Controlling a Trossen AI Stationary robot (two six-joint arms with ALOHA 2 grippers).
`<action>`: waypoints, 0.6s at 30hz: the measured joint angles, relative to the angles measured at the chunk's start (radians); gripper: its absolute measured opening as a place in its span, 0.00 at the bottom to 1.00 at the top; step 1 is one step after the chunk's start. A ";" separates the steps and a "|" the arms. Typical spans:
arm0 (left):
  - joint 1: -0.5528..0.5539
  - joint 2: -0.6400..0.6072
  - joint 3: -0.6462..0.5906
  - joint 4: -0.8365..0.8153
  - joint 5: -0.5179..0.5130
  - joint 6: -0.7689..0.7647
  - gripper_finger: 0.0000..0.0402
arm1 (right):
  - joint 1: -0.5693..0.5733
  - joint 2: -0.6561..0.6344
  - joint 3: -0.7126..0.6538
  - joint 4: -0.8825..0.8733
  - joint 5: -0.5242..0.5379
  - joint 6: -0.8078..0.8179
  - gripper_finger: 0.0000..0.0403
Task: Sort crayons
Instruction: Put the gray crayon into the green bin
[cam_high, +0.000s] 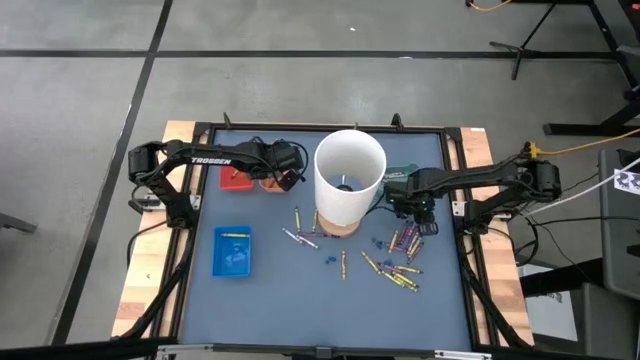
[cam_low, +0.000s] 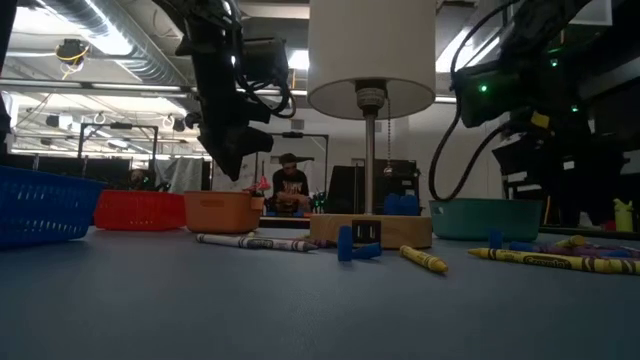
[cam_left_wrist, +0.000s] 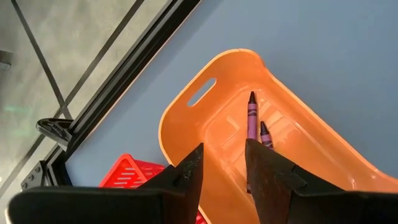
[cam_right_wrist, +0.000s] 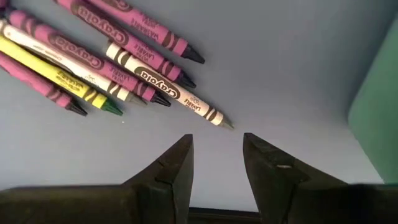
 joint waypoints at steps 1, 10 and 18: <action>0.000 0.000 0.000 0.000 0.000 0.000 0.25 | 0.000 0.008 0.000 0.002 0.000 -0.009 0.34; -0.001 0.000 0.000 0.000 0.000 0.000 0.25 | 0.000 0.062 0.000 0.032 0.000 -0.031 0.34; -0.001 0.000 0.000 0.000 0.000 -0.016 0.25 | 0.000 0.095 0.000 0.038 0.000 -0.058 0.34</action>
